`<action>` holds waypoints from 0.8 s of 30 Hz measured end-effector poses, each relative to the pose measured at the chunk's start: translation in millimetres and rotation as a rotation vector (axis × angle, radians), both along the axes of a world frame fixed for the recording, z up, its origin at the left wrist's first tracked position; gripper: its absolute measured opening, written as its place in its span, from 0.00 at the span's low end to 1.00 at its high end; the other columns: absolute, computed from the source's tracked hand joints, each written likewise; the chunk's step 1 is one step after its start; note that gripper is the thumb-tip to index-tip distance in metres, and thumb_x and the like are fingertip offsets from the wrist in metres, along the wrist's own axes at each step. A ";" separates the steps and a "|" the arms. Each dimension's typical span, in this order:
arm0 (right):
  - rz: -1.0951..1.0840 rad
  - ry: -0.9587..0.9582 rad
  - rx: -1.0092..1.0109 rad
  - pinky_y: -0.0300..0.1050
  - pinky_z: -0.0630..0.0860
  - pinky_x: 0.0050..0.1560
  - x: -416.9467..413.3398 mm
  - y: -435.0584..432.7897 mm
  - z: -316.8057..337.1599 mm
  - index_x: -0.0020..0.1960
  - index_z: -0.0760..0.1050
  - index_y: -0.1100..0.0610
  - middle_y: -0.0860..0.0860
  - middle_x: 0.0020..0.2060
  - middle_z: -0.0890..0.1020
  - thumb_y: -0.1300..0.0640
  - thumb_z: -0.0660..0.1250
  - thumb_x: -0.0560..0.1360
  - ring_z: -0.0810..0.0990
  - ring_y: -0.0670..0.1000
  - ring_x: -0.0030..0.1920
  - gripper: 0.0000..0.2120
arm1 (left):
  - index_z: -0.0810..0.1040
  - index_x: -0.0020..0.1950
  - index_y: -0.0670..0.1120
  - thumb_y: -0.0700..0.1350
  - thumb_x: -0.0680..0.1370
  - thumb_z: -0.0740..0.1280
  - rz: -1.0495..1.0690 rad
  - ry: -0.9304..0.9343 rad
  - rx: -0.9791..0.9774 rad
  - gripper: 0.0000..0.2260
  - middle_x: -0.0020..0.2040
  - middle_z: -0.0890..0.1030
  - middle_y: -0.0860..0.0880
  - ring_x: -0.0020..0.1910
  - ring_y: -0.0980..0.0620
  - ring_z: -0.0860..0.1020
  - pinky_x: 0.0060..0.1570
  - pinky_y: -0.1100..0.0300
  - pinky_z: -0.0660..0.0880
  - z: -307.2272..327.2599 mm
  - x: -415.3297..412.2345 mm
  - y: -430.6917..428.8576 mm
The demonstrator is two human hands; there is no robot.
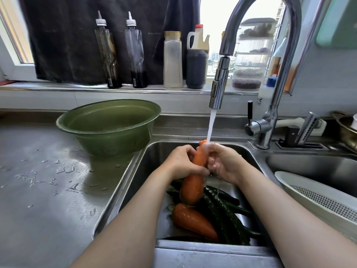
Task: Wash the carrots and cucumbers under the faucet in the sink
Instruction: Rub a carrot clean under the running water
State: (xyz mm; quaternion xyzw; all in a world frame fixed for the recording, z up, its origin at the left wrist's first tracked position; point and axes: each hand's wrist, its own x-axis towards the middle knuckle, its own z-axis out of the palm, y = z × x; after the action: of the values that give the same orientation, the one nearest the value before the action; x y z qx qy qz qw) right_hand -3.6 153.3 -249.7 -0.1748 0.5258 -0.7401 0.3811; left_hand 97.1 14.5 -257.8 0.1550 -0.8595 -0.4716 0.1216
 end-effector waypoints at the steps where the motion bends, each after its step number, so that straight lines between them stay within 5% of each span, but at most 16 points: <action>1: -0.013 -0.011 -0.005 0.35 0.65 0.23 -0.7 -0.4 0.0 0.55 0.80 0.63 0.55 0.43 0.81 0.65 0.66 0.78 0.68 0.44 0.26 0.07 | 0.79 0.46 0.51 0.49 0.59 0.86 -0.001 0.002 0.010 0.22 0.43 0.82 0.54 0.41 0.57 0.80 0.39 0.62 0.76 0.1 0.1 0.4; 5: 0.027 -0.048 -0.048 0.35 0.67 0.26 -4.7 -0.6 -0.4 0.57 0.79 0.63 0.56 0.44 0.79 0.71 0.60 0.77 0.70 0.46 0.31 0.13 | 0.81 0.48 0.50 0.49 0.59 0.87 0.020 0.019 0.050 0.23 0.44 0.84 0.53 0.43 0.56 0.82 0.42 0.60 0.78 1.6 1.0 -0.4; 11: -0.031 0.005 0.021 0.36 0.67 0.24 -2.9 -0.5 1.7 0.55 0.80 0.63 0.55 0.44 0.81 0.66 0.66 0.76 0.69 0.44 0.26 0.09 | 0.82 0.47 0.51 0.51 0.58 0.86 0.015 0.020 0.036 0.23 0.44 0.84 0.53 0.44 0.55 0.83 0.42 0.58 0.79 2.3 1.1 1.0; 16: -0.104 0.376 0.194 0.50 0.81 0.46 -1.4 9.3 4.4 0.54 0.84 0.53 0.62 0.52 0.85 0.66 0.73 0.69 0.85 0.56 0.45 0.16 | 0.85 0.46 0.55 0.50 0.60 0.86 0.026 0.012 0.031 0.18 0.43 0.86 0.54 0.44 0.55 0.85 0.47 0.56 0.83 3.3 2.1 -3.8; 20: -0.128 0.569 0.336 0.55 0.86 0.45 0.3 10.6 8.1 0.62 0.81 0.54 0.59 0.52 0.84 0.64 0.74 0.73 0.88 0.59 0.42 0.18 | 0.88 0.47 0.55 0.42 0.62 0.85 -0.046 -0.011 0.024 0.17 0.42 0.88 0.53 0.41 0.57 0.84 0.45 0.58 0.82 5.3 6.5 -7.2; 24: -0.075 0.478 0.281 0.52 0.86 0.45 -4.8 16.4 12.0 0.64 0.80 0.61 0.60 0.50 0.87 0.67 0.68 0.77 0.88 0.59 0.46 0.16 | 0.85 0.48 0.55 0.47 0.57 0.86 0.020 0.010 -0.085 0.22 0.43 0.86 0.55 0.44 0.57 0.84 0.48 0.59 0.81 7.0 6.4 -10.4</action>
State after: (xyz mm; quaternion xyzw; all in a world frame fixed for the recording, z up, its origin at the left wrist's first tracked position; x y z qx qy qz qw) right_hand -8.4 169.7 -237.6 -0.2705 0.7043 -0.6113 0.2391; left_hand 103.5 4.1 -250.8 0.1560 -0.8765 -0.4342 0.1371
